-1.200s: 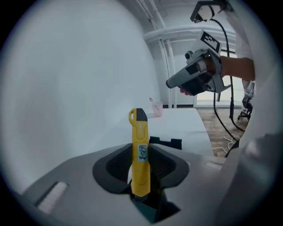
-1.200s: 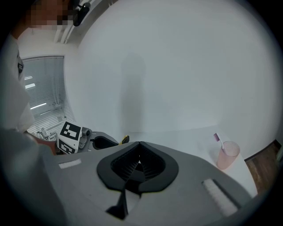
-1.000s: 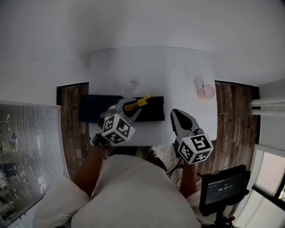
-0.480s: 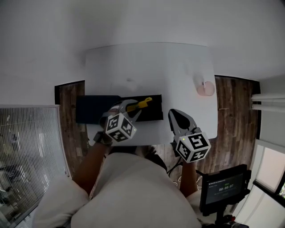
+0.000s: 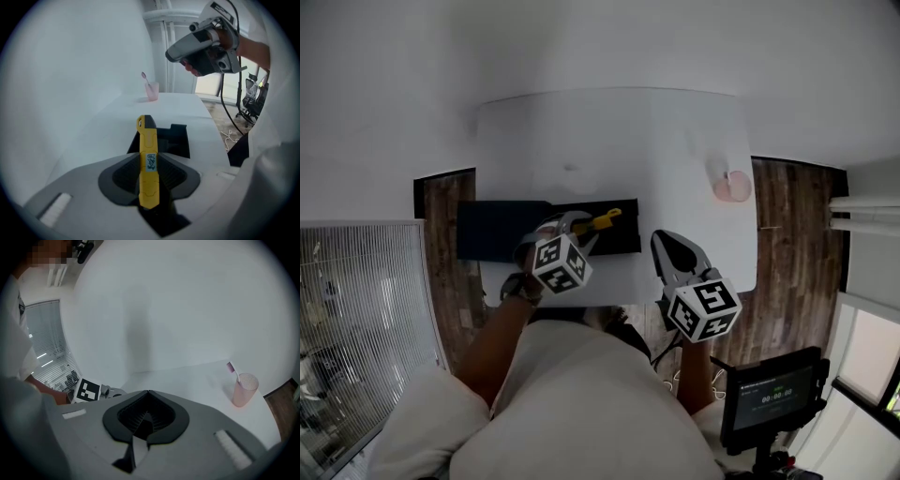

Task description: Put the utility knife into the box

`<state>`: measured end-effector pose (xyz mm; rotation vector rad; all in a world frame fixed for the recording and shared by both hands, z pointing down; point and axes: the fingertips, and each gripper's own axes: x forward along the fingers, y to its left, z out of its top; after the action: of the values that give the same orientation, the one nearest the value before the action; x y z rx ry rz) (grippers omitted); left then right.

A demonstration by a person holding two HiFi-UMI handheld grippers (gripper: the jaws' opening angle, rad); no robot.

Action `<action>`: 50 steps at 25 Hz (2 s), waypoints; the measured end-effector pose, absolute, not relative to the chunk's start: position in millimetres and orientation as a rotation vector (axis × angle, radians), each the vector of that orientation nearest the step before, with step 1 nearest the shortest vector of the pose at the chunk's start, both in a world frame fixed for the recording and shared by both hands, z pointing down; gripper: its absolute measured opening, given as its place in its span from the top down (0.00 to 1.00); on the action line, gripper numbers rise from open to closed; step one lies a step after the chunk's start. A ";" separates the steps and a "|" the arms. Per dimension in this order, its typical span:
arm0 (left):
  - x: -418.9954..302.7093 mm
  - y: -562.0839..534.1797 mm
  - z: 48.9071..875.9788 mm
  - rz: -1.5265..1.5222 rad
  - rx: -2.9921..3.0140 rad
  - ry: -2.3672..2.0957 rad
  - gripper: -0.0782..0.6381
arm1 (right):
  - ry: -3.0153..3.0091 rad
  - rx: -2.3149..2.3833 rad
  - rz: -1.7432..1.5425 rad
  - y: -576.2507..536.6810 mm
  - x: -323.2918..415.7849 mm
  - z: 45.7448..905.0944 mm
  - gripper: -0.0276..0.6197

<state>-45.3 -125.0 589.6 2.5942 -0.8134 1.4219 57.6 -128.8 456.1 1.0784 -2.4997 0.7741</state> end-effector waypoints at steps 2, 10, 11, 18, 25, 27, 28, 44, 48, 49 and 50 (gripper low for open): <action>-44.1 -124.0 593.2 1.421 2.575 -0.797 0.73 | -2.498 1.075 0.778 -127.9 58.0 457.3 0.95; -44.6 -125.6 605.0 1.470 2.515 -0.763 0.73 | -2.494 1.068 0.795 -126.8 57.2 460.3 0.95; -45.1 -125.0 607.5 1.485 2.508 -0.757 0.73 | -2.493 1.068 0.797 -126.2 57.4 460.9 0.95; -47.2 -122.6 619.0 1.538 2.475 -0.729 0.73 | -2.483 1.075 0.815 -124.9 59.6 465.3 0.95; -50.7 -119.0 626.9 1.579 2.442 -0.690 0.73 | -2.476 1.079 0.826 -124.7 59.8 466.7 0.95; -52.0 -118.5 630.0 1.597 2.433 -0.682 0.73 | -2.476 1.080 0.829 -124.8 60.4 467.5 0.95; -52.9 -118.7 631.4 1.604 2.430 -0.682 0.73 | -2.476 1.081 0.831 -124.8 60.5 467.8 0.95; -54.8 -113.7 647.7 1.675 2.378 -0.599 0.73 | -2.461 1.060 0.849 -121.2 58.0 471.7 0.95; -52.9 -115.8 652.7 1.679 2.369 -0.592 0.73 | -2.457 1.055 0.848 -119.7 59.0 475.1 0.95; -52.5 -116.2 654.0 1.679 2.366 -0.587 0.73 | -2.455 1.054 0.848 -119.1 59.4 475.9 0.95; -52.0 -116.7 655.2 1.680 2.363 -0.583 0.73 | -2.454 1.055 0.848 -118.6 60.0 476.6 0.95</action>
<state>-52.0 -116.7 655.2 2.3630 -0.5828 1.6800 60.0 -118.6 476.6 1.0545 -2.4541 0.8475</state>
